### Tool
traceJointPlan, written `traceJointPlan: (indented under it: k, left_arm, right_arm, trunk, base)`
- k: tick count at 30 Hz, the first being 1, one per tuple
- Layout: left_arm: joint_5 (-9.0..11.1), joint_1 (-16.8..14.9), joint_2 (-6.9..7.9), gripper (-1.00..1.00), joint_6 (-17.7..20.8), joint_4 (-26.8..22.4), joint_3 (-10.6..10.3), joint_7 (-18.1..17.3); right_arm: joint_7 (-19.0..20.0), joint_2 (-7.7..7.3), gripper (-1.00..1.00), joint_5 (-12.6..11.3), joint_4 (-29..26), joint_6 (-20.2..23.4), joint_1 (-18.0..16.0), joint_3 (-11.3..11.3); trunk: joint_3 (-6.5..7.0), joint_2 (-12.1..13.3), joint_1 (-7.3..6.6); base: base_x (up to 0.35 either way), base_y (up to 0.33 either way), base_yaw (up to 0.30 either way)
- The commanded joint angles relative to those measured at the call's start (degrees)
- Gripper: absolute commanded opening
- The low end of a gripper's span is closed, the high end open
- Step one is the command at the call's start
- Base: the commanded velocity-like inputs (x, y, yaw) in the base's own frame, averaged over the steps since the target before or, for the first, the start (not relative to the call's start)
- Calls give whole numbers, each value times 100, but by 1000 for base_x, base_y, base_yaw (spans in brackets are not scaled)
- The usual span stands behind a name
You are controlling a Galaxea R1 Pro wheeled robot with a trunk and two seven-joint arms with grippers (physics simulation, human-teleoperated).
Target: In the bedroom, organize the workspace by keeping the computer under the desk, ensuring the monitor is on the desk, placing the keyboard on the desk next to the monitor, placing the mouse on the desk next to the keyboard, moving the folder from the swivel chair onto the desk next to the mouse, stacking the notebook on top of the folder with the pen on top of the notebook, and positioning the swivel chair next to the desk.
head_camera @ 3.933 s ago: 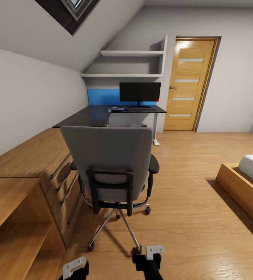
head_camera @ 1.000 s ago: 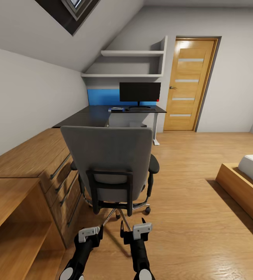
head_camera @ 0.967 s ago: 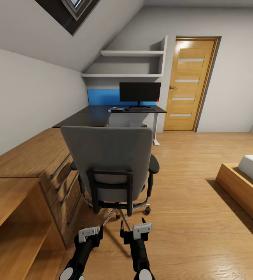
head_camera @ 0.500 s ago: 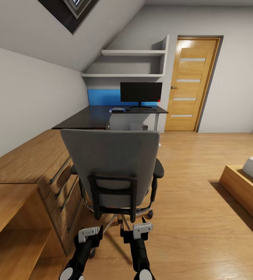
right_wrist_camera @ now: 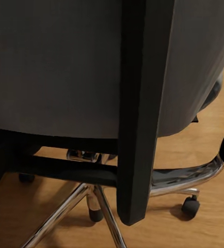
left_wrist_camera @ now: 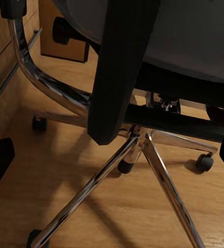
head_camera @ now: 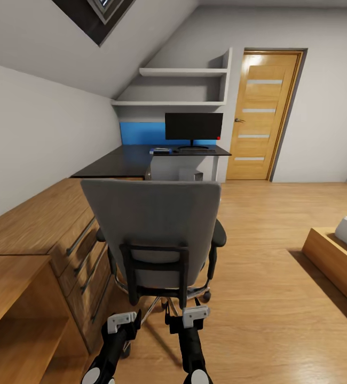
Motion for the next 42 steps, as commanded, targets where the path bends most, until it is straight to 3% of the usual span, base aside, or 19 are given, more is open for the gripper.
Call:
traceJointPlan:
  k: [1, 19, 42]
  left_arm:
    - [38, -4, 3, 100, -24, 2, -24, 36]
    - [27, -4, -19, 100, 12, -1, -53, 46]
    - [49, -4, -29, 100, -25, -383, -37, 84]
  right_arm:
    - [-27, -3, 100, -49, 4, -36, -7, 26]
    - [-61, -3, 100, -57, 6, -48, -7, 18]
    - [-62, -10, 100, -58, 15, -49, -7, 12]
  trunk:
    - [-5, -2, -1]
    - [-5, -2, -1]
    - [-5, -2, -1]
  base:
    - [36, 1, 0]
    - [8, 0, 0]
    - [0, 0, 0]
